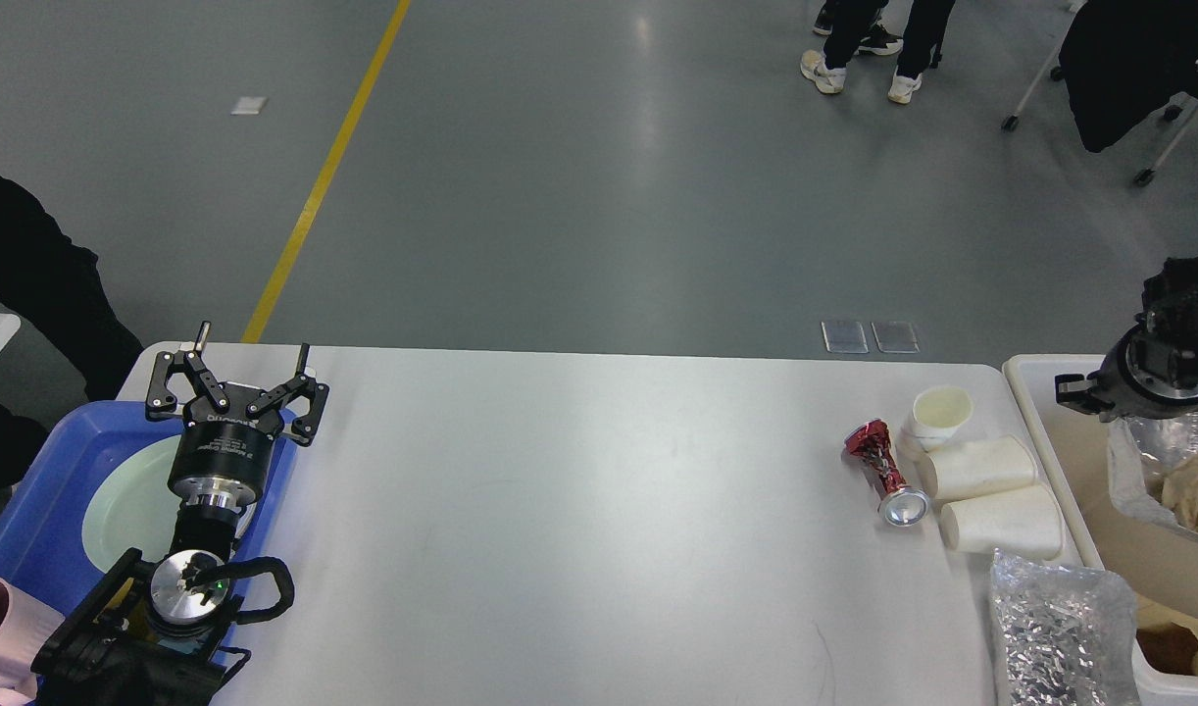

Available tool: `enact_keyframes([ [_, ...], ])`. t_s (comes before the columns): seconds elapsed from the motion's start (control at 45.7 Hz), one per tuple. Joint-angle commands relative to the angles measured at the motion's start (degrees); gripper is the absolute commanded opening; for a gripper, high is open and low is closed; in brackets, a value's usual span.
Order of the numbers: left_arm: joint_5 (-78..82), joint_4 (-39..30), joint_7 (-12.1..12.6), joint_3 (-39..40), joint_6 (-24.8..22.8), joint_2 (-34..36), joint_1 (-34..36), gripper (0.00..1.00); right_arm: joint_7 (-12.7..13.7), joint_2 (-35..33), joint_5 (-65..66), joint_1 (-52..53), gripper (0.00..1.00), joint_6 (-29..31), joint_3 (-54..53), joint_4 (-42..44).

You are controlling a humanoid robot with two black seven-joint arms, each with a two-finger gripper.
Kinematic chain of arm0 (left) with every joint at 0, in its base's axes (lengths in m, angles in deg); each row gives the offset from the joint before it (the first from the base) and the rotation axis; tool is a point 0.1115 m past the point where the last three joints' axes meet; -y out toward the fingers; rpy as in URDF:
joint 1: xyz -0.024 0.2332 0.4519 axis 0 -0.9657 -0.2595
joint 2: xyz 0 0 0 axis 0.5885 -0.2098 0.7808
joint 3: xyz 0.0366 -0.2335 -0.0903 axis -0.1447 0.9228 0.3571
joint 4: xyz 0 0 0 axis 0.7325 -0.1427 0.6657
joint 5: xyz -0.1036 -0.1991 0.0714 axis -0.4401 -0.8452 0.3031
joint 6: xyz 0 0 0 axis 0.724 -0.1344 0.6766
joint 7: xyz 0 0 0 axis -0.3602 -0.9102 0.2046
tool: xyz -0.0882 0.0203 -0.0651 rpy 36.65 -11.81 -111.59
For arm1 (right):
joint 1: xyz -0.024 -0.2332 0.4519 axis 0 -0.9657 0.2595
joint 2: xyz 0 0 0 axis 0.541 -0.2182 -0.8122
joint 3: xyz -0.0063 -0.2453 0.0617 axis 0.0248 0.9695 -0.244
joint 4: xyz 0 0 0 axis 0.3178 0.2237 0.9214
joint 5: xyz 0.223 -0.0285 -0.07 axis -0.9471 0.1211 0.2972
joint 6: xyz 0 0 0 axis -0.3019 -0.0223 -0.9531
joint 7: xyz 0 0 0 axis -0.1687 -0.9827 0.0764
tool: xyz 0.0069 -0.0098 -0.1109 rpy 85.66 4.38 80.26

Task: Tidy desktop
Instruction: 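Lift the foil snack bag and drop it into the white bin, then raise the right gripper out of the bin and reposition it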

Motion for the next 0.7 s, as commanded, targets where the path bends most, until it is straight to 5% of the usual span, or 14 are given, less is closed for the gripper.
enact_keyframes([
  [0.0, 0.0, 0.0, 0.0, 0.0, 0.0, 0.0, 0.0, 0.96, 0.7, -0.6, -0.2, -10.6, 0.0, -4.3, -1.2, 9.1],
  [0.372, 0.0, 0.0, 0.0, 0.0, 0.0, 0.0, 0.0, 0.96, 0.7, -5.3, -1.2, -37.9, 0.0, -15.6, -15.5, 33.2],
  [0.678, 0.0, 0.0, 0.0, 0.0, 0.0, 0.0, 0.0, 0.96, 0.8, -3.9, -4.7, -44.0, 0.0, -23.5, -20.4, 34.4],
])
